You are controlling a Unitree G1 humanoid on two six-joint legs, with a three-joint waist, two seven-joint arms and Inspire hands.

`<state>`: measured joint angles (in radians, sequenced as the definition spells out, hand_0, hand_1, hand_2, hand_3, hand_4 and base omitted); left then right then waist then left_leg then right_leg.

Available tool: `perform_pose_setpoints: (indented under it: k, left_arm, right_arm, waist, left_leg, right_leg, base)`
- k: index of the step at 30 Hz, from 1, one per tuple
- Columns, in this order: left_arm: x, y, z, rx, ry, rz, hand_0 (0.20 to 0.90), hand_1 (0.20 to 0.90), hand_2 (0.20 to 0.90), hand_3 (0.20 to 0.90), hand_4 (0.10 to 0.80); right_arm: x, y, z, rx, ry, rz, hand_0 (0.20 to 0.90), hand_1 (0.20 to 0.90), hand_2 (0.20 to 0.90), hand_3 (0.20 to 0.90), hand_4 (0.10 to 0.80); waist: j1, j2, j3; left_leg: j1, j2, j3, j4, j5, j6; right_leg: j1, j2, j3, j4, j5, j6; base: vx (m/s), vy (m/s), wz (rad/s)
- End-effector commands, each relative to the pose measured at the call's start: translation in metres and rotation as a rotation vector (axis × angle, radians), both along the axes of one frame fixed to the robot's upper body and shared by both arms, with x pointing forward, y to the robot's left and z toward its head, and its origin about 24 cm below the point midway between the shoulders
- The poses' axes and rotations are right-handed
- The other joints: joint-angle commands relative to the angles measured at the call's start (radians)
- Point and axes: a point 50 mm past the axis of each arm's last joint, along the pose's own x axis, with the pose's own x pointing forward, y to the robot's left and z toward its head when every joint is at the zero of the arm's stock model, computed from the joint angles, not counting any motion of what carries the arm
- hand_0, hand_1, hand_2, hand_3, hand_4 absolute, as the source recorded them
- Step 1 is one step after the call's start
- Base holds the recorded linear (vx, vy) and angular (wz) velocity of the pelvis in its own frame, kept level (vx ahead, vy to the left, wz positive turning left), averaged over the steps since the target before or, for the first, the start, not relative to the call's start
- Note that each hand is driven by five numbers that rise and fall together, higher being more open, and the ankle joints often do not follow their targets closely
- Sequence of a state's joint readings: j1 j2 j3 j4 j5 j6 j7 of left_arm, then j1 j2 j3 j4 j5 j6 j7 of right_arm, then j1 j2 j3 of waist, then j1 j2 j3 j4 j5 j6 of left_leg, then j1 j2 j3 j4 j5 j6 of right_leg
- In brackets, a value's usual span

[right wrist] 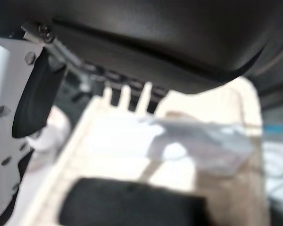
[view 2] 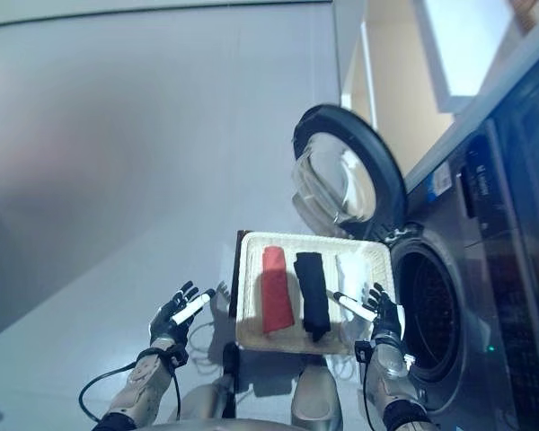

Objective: Pick up the clothes and place them into the washing machine

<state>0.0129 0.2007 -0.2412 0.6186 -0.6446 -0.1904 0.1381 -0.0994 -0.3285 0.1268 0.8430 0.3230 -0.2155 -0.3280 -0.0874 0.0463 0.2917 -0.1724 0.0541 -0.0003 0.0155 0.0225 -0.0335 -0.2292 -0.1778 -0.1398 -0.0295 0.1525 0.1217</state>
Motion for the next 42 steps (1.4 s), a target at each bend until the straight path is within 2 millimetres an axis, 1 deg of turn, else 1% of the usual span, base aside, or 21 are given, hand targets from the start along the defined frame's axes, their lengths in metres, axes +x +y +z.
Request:
perform_pose_setpoints:
  k: [1, 2, 3, 4, 5, 7, 8, 9, 10, 13, 17, 19, 22, 23, 24, 26, 28, 33, 36, 39, 42]
  left_arm:
    - [0.034, 0.005, 0.047, 0.035, -0.275, -0.002, 0.900, 0.900, 0.900, 0.900, 0.800]
    - [0.036, 0.002, 0.051, 0.019, -0.291, -0.010, 0.900, 0.900, 0.900, 0.900, 0.800]
    - [0.037, 0.001, 0.052, 0.012, -0.296, -0.012, 0.900, 0.900, 0.900, 0.900, 0.800]
    - [0.041, 0.000, 0.055, 0.011, -0.304, -0.020, 0.900, 0.900, 0.900, 0.900, 0.800]
    - [0.043, 0.000, 0.059, 0.022, -0.320, -0.040, 0.900, 0.900, 0.900, 0.900, 0.800]
    - [0.046, -0.003, 0.070, 0.030, -0.371, -0.091, 0.900, 0.900, 0.900, 0.900, 0.800]
    - [0.046, -0.003, 0.070, 0.029, -0.371, -0.091, 0.900, 0.900, 0.900, 0.900, 0.800]
    - [0.042, -0.002, 0.071, 0.034, -0.374, -0.119, 0.900, 0.900, 0.900, 0.900, 0.800]
    - [0.041, -0.002, 0.070, 0.037, -0.369, -0.124, 0.900, 0.900, 0.900, 0.900, 0.800]
    - [0.043, -0.003, 0.070, 0.033, -0.363, -0.118, 0.900, 0.900, 0.900, 0.900, 0.800]
    - [0.046, -0.005, 0.073, 0.030, -0.374, -0.115, 0.900, 0.900, 0.900, 0.900, 0.800]
    - [0.049, -0.009, 0.079, 0.024, -0.398, -0.128, 0.900, 0.900, 0.900, 0.900, 0.800]
    - [0.050, -0.011, 0.087, 0.018, -0.432, -0.153, 0.900, 0.900, 0.900, 0.900, 0.800]
    - [0.049, -0.011, 0.088, 0.019, -0.434, -0.161, 0.900, 0.900, 0.900, 0.900, 0.800]
    - [0.049, -0.011, 0.088, 0.019, -0.434, -0.161, 0.900, 0.900, 0.900, 0.900, 0.800]
    - [0.049, -0.010, 0.091, 0.026, -0.443, -0.174, 0.900, 0.900, 0.900, 0.900, 0.800]
    - [0.049, -0.008, 0.092, 0.032, -0.444, -0.167, 0.900, 0.900, 0.900, 0.900, 0.800]
    - [0.051, -0.006, 0.093, 0.035, -0.444, -0.143, 0.900, 0.900, 0.900, 0.900, 0.800]
    - [0.054, -0.006, 0.097, 0.036, -0.457, -0.121, 0.900, 0.900, 0.900, 0.900, 0.800]
    - [0.054, -0.006, 0.103, 0.026, -0.482, -0.122, 0.900, 0.900, 0.900, 0.900, 0.800]
    - [0.052, -0.010, 0.104, 0.022, -0.486, -0.151, 0.900, 0.900, 0.900, 0.900, 0.800]
  right_arm:
    - [0.045, -0.026, 0.045, -0.337, -0.095, 0.069, 0.900, 0.900, 0.900, 0.900, 0.800]
    - [0.046, -0.034, 0.044, -0.387, -0.043, 0.060, 0.900, 0.900, 0.900, 0.900, 0.800]
    - [0.049, -0.039, 0.047, -0.408, -0.032, 0.047, 0.900, 0.900, 0.900, 0.900, 0.800]
    - [0.053, -0.044, 0.051, -0.431, -0.025, 0.035, 0.900, 0.900, 0.900, 0.900, 0.800]
    - [0.057, -0.049, 0.057, -0.464, -0.016, 0.032, 0.900, 0.900, 0.900, 0.900, 0.800]
    - [0.060, -0.067, 0.065, -0.507, 0.024, -0.025, 0.900, 0.900, 0.900, 0.900, 0.800]
    - [0.061, -0.067, 0.066, -0.508, 0.023, -0.025, 0.900, 0.900, 0.900, 0.900, 0.800]
    - [0.066, -0.075, 0.073, -0.535, 0.043, -0.054, 0.900, 0.900, 0.900, 0.900, 0.800]
    - [0.069, -0.077, 0.078, -0.553, 0.038, -0.062, 0.900, 0.900, 0.900, 0.900, 0.800]
    - [0.075, -0.079, 0.086, -0.569, 0.028, -0.070, 0.900, 0.900, 0.900, 0.900, 0.800]
    - [0.077, -0.076, 0.085, -0.580, 0.046, -0.055, 0.900, 0.900, 0.900, 0.900, 0.800]
    - [0.078, -0.083, 0.087, -0.614, 0.105, -0.069, 0.900, 0.900, 0.900, 0.900, 0.800]
    - [0.076, -0.095, 0.093, -0.630, 0.151, -0.122, 0.900, 0.900, 0.900, 0.900, 0.800]
    - [0.073, -0.099, 0.092, -0.632, 0.176, -0.133, 0.900, 0.900, 0.900, 0.900, 0.800]
    - [0.073, -0.099, 0.092, -0.632, 0.176, -0.133, 0.900, 0.900, 0.900, 0.900, 0.800]
    - [0.066, -0.109, 0.092, -0.666, 0.240, -0.146, 0.900, 0.900, 0.900, 0.900, 0.800]
    - [0.063, -0.113, 0.093, -0.686, 0.254, -0.155, 0.900, 0.900, 0.900, 0.900, 0.800]
    - [0.067, -0.111, 0.097, -0.702, 0.236, -0.146, 0.900, 0.900, 0.900, 0.900, 0.800]
    - [0.073, -0.103, 0.097, -0.688, 0.205, -0.128, 0.900, 0.900, 0.900, 0.900, 0.800]
    - [0.082, -0.093, 0.097, -0.670, 0.210, -0.097, 0.900, 0.900, 0.900, 0.900, 0.800]
    - [0.083, -0.094, 0.098, -0.663, 0.240, -0.099, 0.900, 0.900, 0.900, 0.900, 0.800]
  waist:
    - [0.030, -0.053, 0.009]
    - [0.020, -0.039, 0.006]
    - [0.015, -0.022, 0.010]
    - [0.009, -0.008, 0.019]
    - [0.009, 0.005, 0.030]
    - [0.017, 0.022, 0.034]
    - [0.018, 0.021, 0.032]
    - [0.033, 0.029, 0.032]
    - [0.035, 0.029, 0.031]
    - [0.034, 0.032, 0.043]
    - [0.032, 0.039, 0.054]
    - [0.040, 0.051, 0.060]
    - [0.053, 0.062, 0.079]
    - [0.057, 0.066, 0.083]
    - [0.057, 0.066, 0.082]
    - [0.062, 0.074, 0.090]
    - [0.063, 0.073, 0.094]
    - [0.062, 0.067, 0.103]
    - [0.056, 0.063, 0.116]
    - [0.068, 0.071, 0.115]
    - [0.082, 0.082, 0.110]
  left_leg:
    - [-0.097, 0.052, -0.146, 0.178, -0.029, -0.097]
    - [-0.104, 0.092, -0.109, 0.144, -0.013, -0.097]
    - [-0.103, 0.118, -0.049, 0.104, 0.005, -0.093]
    - [-0.110, 0.131, 0.008, 0.080, 0.024, -0.091]
    - [-0.118, 0.125, 0.023, 0.075, 0.030, -0.087]
    - [-0.153, 0.105, 0.054, 0.105, 0.018, -0.084]
    - [-0.158, 0.105, 0.055, 0.109, 0.016, -0.083]
    - [-0.167, 0.101, 0.073, 0.137, -0.003, -0.085]
    - [-0.172, 0.100, 0.082, 0.138, -0.004, -0.086]
    - [-0.190, 0.096, 0.102, 0.159, -0.015, -0.091]
    - [-0.210, 0.098, 0.098, 0.178, -0.025, -0.093]
    - [-0.233, 0.094, 0.091, 0.200, -0.042, -0.091]
    - [-0.283, 0.093, 0.077, 0.301, -0.090, -0.083]
    - [-0.301, 0.089, 0.071, 0.335, -0.106, -0.078]
    - [-0.303, 0.089, 0.071, 0.337, -0.107, -0.078]
    - [-0.343, 0.085, 0.058, 0.413, -0.144, -0.071]
    - [-0.360, 0.086, 0.056, 0.450, -0.162, -0.068]
    - [-0.404, 0.088, 0.046, 0.528, -0.196, -0.059]
    - [-0.461, 0.091, 0.029, 0.601, -0.224, -0.060]
    - [-0.518, 0.087, 0.018, 0.646, -0.236, -0.058]
    - [-0.545, 0.081, 0.010, 0.670, -0.240, -0.056]
  right_leg:
    - [-0.088, -0.058, 0.084, 0.148, -0.037, 0.035]
    - [-0.100, -0.075, 0.076, 0.146, -0.037, 0.045]
    - [-0.122, -0.082, 0.068, 0.153, -0.040, 0.050]
    - [-0.157, -0.092, 0.065, 0.177, -0.045, 0.050]
    - [-0.195, -0.095, 0.070, 0.202, -0.044, 0.044]
    - [-0.246, -0.117, 0.079, 0.229, -0.037, 0.042]
    - [-0.250, -0.118, 0.081, 0.230, -0.037, 0.043]
    - [-0.253, -0.124, 0.084, 0.227, -0.035, 0.046]
    - [-0.254, -0.129, 0.085, 0.216, -0.026, 0.050]
    - [-0.264, -0.139, 0.096, 0.209, -0.019, 0.057]
    - [-0.281, -0.145, 0.096, 0.222, -0.021, 0.059]
    - [-0.299, -0.154, 0.093, 0.238, -0.029, 0.062]
    - [-0.332, -0.154, 0.105, 0.310, -0.060, 0.057]
    - [-0.345, -0.155, 0.110, 0.340, -0.073, 0.055]
    - [-0.347, -0.155, 0.111, 0.341, -0.073, 0.055]
    - [-0.382, -0.160, 0.120, 0.418, -0.110, 0.049]
    - [-0.398, -0.161, 0.124, 0.453, -0.126, 0.045]
    - [-0.439, -0.151, 0.140, 0.518, -0.158, 0.037]
    - [-0.485, -0.149, 0.153, 0.591, -0.187, 0.027]
    - [-0.529, -0.151, 0.157, 0.637, -0.207, 0.019]
    - [-0.550, -0.155, 0.159, 0.662, -0.218, 0.016]
  base:
    - [-0.096, 0.038, -0.36]
    - [-0.108, 0.091, -0.22]
    - [-0.167, 0.127, -0.01]
    - [-0.168, 0.161, 0.33]
    - [-0.147, 0.152, 0.46]
    - [-0.063, 0.110, 0.28]
    - [0.015, 0.075, 0.08]
    - [0.027, 0.062, 0.04]
    - [0.032, 0.081, -0.03]
    - [0.004, 0.045, -0.18]
    - [0.003, 0.007, -0.02]
    - [0.000, 0.006, 0.02]
    - [-0.016, 0.019, 0.09]
    - [-0.005, 0.013, 0.12]
    - [-0.002, 0.006, 0.14]
    - [0.007, 0.005, 0.18]
    - [0.012, 0.008, 0.15]
    - [-0.016, 0.001, -0.01]
    - [-0.049, -0.024, -0.04]
    - [-0.051, -0.033, 0.10]
    - [-0.031, -0.007, 0.08]
